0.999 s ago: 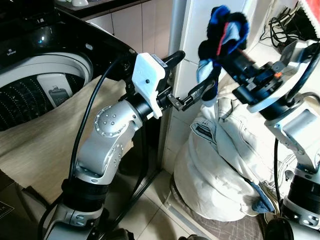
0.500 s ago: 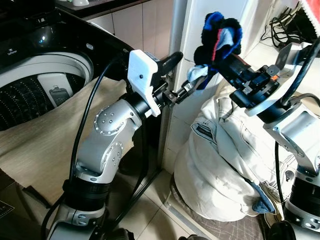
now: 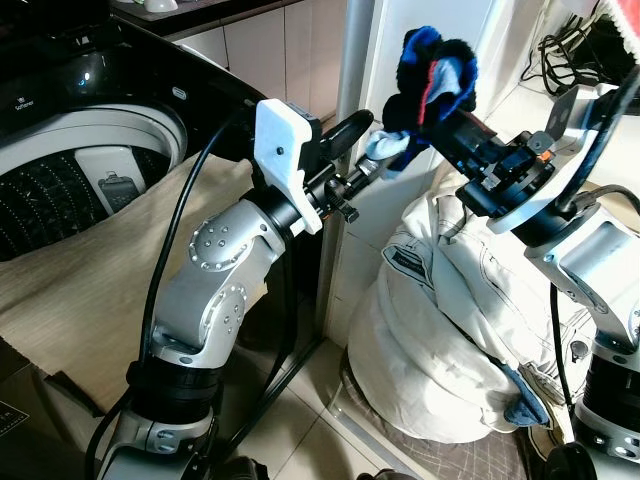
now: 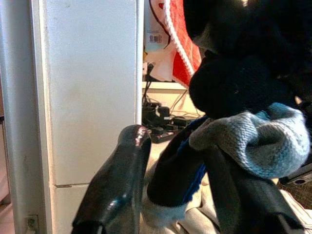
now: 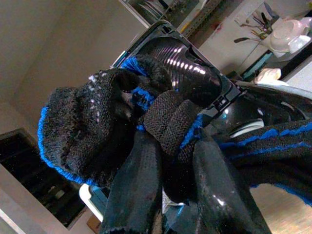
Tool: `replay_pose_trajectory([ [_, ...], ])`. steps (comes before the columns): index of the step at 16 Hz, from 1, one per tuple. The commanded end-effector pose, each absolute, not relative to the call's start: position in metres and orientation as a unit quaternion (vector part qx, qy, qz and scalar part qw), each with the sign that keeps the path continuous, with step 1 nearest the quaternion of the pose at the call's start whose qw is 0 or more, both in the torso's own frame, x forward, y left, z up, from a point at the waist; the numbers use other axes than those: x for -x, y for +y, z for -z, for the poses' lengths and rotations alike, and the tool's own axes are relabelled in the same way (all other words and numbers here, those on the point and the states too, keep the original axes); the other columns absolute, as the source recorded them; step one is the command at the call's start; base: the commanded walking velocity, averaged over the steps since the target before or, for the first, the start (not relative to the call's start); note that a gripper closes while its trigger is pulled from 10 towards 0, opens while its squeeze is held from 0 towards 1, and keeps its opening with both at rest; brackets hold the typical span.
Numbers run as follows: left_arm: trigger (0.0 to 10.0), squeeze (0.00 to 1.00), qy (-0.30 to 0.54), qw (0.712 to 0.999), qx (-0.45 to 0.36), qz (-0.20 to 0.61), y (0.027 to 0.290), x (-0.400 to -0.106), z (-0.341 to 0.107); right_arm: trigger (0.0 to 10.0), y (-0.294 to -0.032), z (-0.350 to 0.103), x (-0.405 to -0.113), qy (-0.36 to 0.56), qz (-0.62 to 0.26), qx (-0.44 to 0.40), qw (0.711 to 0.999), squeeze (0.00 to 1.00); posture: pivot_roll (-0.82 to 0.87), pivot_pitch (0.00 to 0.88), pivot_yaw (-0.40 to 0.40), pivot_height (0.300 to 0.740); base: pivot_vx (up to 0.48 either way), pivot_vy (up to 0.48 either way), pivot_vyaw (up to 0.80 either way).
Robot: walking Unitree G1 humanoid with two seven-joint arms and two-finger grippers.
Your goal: Clothes washing
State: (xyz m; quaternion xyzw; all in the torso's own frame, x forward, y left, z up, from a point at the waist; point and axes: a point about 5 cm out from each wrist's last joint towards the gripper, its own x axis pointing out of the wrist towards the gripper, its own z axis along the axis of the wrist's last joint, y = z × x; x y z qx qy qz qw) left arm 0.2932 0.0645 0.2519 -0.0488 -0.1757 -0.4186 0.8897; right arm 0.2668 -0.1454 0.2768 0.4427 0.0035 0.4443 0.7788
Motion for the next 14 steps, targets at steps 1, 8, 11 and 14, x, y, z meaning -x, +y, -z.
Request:
replay_pose_trajectory([
  [1,0.0,0.00,-0.189,0.891,0.043,0.411,0.068,-0.292,-0.255,0.0,-0.145,-0.278,-0.263,0.003,-0.451,-0.436,0.779,0.00,-0.13,0.032,-0.038,0.740,0.000,0.000,0.00],
  [8,0.0,0.00,-0.217,0.897,0.061,0.380,0.079,-0.299,-0.264,10.0,-0.145,-0.278,-0.264,0.005,-0.450,-0.427,0.784,0.00,-0.12,0.037,-0.038,0.740,0.000,0.000,0.00],
  [11,0.0,0.00,-0.225,0.911,0.069,0.339,0.090,-0.309,-0.271,10.0,-0.146,-0.279,-0.264,-0.002,-0.447,-0.401,0.799,1.00,-0.12,0.036,-0.032,0.740,0.000,0.000,0.00],
  [14,0.0,0.00,-0.227,0.933,0.057,0.275,0.111,-0.327,-0.280,10.0,-0.154,-0.265,-0.275,0.034,-0.379,-0.280,0.881,0.00,-0.12,0.033,-0.028,0.740,0.000,0.000,0.00],
])
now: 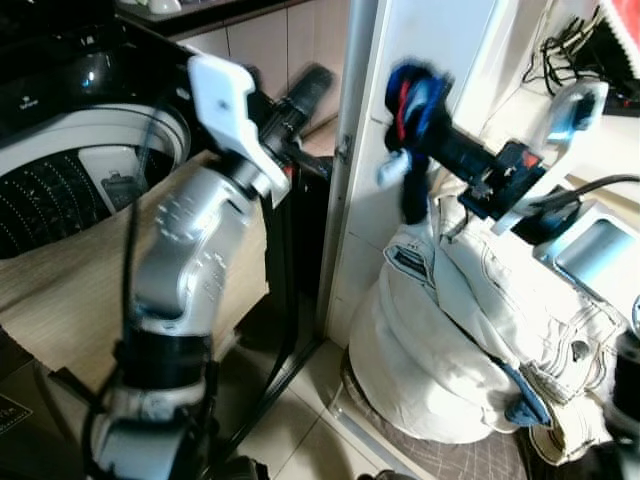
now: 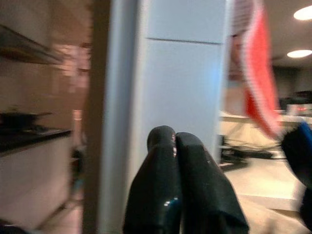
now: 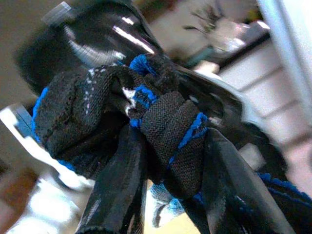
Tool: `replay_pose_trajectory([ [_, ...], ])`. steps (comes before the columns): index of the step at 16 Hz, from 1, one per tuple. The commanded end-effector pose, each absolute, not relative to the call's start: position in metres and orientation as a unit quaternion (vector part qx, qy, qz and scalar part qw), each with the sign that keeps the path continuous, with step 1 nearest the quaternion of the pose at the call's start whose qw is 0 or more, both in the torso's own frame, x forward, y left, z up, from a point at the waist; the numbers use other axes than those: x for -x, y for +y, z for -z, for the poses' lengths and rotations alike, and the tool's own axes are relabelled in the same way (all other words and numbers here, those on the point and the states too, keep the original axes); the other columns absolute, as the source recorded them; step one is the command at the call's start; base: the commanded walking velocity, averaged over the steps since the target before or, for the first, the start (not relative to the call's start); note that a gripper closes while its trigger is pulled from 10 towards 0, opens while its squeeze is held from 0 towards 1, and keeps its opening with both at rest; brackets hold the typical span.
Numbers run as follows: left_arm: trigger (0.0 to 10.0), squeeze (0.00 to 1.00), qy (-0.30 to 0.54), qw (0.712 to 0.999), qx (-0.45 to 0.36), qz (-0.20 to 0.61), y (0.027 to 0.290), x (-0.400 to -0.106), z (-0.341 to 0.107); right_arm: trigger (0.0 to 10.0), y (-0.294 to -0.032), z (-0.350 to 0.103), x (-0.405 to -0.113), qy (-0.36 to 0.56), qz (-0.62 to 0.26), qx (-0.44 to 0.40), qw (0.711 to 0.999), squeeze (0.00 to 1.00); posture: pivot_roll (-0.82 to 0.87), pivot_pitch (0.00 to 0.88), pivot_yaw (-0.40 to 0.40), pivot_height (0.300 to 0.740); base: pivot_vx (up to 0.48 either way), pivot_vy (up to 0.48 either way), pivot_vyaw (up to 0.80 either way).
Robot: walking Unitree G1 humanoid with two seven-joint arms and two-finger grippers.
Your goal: Clothes washing
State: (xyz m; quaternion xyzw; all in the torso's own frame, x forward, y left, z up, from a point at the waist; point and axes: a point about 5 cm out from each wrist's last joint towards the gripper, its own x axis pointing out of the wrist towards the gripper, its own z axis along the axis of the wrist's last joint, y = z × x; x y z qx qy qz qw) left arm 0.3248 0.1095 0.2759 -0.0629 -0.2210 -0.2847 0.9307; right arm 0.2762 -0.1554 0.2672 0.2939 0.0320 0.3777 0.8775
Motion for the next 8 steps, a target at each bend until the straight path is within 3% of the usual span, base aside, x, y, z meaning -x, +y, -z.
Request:
replay_pose_trajectory([
  [1,0.0,0.00,-0.226,0.942,0.042,0.243,0.124,-0.337,-0.284,10.0,-0.158,-0.265,-0.276,0.028,-0.374,-0.281,0.884,0.00,-0.11,0.032,-0.024,0.740,0.000,0.000,0.00],
  [6,0.0,0.00,-0.228,0.956,0.019,0.181,0.154,-0.356,-0.295,10.0,-0.156,-0.271,-0.276,0.000,-0.383,-0.301,0.874,0.00,-0.12,0.031,-0.016,0.740,0.000,0.000,0.00],
  [7,0.0,0.00,-0.227,0.957,0.016,0.180,0.157,-0.358,-0.296,10.0,-0.155,-0.271,-0.276,-0.004,-0.386,-0.299,0.873,0.00,-0.12,0.030,-0.016,0.740,0.000,0.000,0.00],
  [8,0.0,0.00,-0.225,0.947,0.013,0.229,0.151,-0.355,-0.295,10.0,-0.151,-0.272,-0.276,-0.010,-0.394,-0.301,0.868,0.00,-0.11,0.030,-0.018,0.740,0.000,0.000,0.00],
])
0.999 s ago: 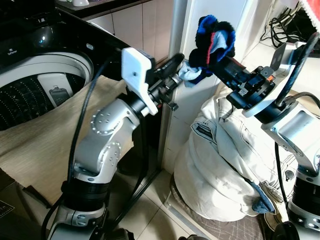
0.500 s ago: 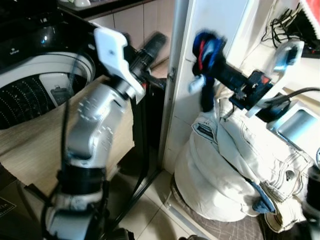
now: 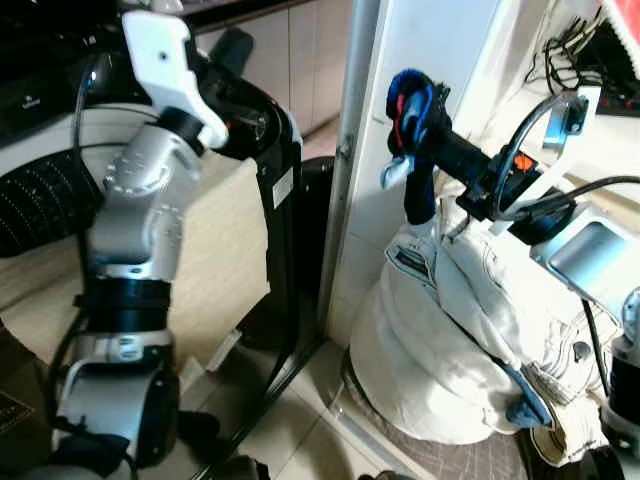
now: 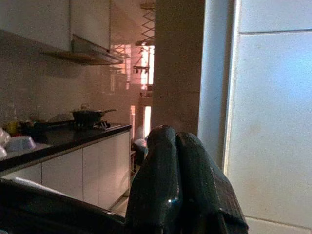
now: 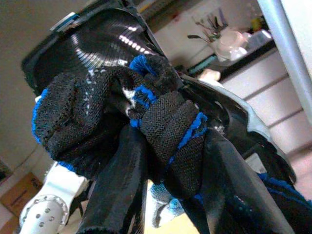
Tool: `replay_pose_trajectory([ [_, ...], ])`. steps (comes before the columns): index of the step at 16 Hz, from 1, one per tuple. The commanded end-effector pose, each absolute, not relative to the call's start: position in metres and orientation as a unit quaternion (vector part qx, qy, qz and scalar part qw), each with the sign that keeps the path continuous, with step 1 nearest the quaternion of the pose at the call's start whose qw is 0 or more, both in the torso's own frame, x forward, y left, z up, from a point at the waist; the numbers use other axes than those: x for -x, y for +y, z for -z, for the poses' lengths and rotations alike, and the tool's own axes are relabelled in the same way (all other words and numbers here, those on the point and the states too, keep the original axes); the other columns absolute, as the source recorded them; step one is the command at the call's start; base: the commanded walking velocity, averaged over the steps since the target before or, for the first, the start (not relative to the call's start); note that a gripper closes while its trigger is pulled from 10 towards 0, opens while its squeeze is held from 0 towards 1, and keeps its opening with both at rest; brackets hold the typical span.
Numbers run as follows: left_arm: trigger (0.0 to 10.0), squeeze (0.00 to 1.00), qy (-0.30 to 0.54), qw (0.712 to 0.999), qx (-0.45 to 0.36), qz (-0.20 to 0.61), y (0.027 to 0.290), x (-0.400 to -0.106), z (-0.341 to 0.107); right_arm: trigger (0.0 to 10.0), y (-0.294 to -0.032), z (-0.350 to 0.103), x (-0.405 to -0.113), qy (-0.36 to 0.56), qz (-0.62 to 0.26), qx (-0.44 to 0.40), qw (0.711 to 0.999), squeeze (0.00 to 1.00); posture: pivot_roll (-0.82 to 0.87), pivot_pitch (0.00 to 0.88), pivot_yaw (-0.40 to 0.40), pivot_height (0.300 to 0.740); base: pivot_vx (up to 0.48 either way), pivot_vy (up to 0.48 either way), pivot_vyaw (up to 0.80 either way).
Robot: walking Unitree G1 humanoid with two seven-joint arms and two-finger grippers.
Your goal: Clothes washing
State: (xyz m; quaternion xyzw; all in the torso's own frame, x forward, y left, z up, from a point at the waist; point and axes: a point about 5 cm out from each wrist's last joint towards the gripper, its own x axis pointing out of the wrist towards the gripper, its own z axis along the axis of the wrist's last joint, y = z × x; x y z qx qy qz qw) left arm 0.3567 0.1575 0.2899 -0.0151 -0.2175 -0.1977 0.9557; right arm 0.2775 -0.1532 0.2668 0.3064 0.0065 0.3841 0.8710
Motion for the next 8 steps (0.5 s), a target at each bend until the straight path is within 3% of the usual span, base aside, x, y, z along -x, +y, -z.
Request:
replay_pose_trajectory([
  [1,0.0,0.00,-0.225,0.947,0.013,0.229,0.151,-0.355,-0.295,10.0,-0.151,-0.272,-0.276,-0.010,-0.394,-0.301,0.868,0.00,-0.11,0.030,-0.018,0.740,0.000,0.000,0.00],
  [2,6.0,0.00,-0.219,0.932,0.015,0.287,0.138,-0.347,-0.288,10.0,-0.151,-0.275,-0.275,-0.015,-0.402,-0.305,0.863,0.00,-0.11,0.031,-0.021,0.740,0.000,0.000,0.00],
  [3,6.0,0.00,-0.217,0.926,0.018,0.309,0.132,-0.343,-0.285,10.0,-0.151,-0.276,-0.274,-0.018,-0.405,-0.306,0.861,0.00,-0.11,0.031,-0.021,0.740,0.000,0.000,0.00],
  [4,10.0,0.00,-0.210,0.902,0.030,0.377,0.119,-0.329,-0.278,10.0,-0.153,-0.278,-0.273,-0.023,-0.409,-0.316,0.856,0.00,-0.12,0.032,-0.022,0.740,0.000,0.000,0.00],
  [6,10.0,0.00,-0.203,0.882,0.032,0.425,0.112,-0.318,-0.272,10.0,-0.156,-0.280,-0.272,-0.029,-0.414,-0.330,0.848,0.00,-0.12,0.033,-0.023,0.740,0.000,0.000,0.00],
  [7,10.0,0.89,-0.182,0.855,0.036,0.484,0.103,-0.305,-0.264,10.0,-0.158,-0.284,-0.271,-0.040,-0.424,-0.360,0.830,0.00,-0.12,0.036,-0.023,0.740,0.000,0.000,0.00],
  [8,10.0,1.00,-0.174,0.844,0.033,0.506,0.100,-0.300,-0.261,10.0,-0.158,-0.286,-0.271,-0.044,-0.427,-0.369,0.824,0.00,-0.12,0.036,-0.024,0.740,0.000,0.000,0.00],
])
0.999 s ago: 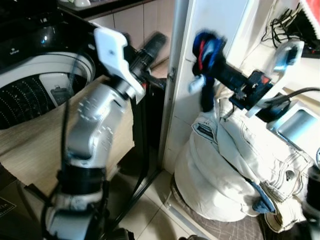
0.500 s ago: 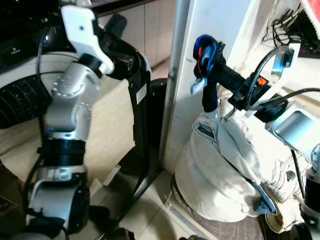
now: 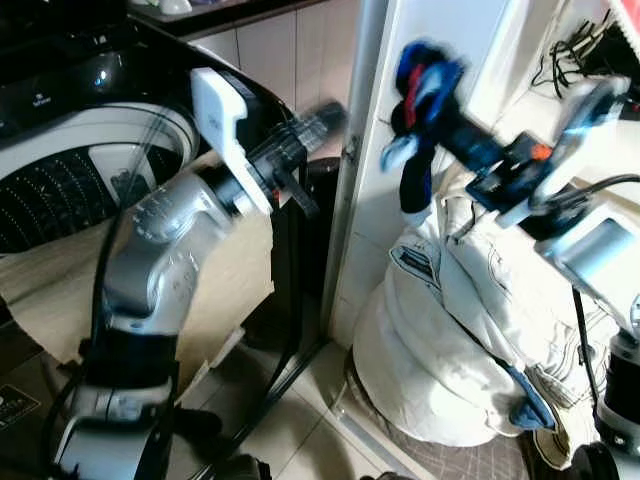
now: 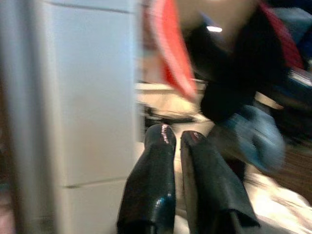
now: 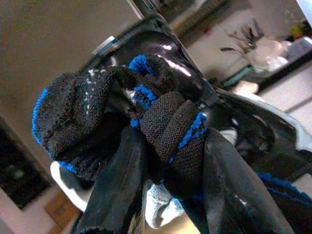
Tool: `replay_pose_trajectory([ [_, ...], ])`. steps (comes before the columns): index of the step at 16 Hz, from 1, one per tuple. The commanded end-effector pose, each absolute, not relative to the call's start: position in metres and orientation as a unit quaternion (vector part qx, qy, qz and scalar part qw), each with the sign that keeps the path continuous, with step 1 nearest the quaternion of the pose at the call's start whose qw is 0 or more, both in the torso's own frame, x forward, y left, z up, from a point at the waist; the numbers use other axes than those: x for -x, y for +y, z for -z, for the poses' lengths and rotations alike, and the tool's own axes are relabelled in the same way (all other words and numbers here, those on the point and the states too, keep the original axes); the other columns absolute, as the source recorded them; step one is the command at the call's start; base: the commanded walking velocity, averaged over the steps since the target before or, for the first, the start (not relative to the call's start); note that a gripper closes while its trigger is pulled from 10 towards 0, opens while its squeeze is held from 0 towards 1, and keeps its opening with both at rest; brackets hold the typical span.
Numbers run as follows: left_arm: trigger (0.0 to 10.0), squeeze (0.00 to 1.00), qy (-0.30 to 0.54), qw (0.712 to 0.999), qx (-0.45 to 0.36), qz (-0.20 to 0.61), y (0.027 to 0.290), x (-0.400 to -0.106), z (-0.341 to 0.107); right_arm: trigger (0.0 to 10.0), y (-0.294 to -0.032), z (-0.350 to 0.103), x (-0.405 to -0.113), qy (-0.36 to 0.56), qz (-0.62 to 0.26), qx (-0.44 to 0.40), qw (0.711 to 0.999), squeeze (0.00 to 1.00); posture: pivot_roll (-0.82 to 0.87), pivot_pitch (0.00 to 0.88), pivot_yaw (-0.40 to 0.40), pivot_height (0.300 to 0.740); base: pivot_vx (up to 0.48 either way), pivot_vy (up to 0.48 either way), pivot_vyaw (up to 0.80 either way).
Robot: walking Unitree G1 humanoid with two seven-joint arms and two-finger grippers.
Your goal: Clothes washing
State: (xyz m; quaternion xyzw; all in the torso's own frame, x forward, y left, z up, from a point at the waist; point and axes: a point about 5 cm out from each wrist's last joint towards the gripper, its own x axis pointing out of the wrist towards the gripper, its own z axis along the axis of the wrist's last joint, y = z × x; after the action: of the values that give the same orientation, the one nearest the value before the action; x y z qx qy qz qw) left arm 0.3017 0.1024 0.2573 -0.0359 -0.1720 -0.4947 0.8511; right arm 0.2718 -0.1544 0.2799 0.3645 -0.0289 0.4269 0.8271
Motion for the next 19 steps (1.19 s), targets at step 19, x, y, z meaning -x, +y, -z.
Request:
replay_pose_trajectory([
  [19,10.0,1.00,-0.178,0.862,0.041,0.474,0.080,-0.293,-0.261,10.0,-0.147,-0.282,-0.266,-0.021,-0.451,-0.382,0.806,0.00,-0.12,0.037,-0.028,0.740,0.000,0.000,0.00],
])
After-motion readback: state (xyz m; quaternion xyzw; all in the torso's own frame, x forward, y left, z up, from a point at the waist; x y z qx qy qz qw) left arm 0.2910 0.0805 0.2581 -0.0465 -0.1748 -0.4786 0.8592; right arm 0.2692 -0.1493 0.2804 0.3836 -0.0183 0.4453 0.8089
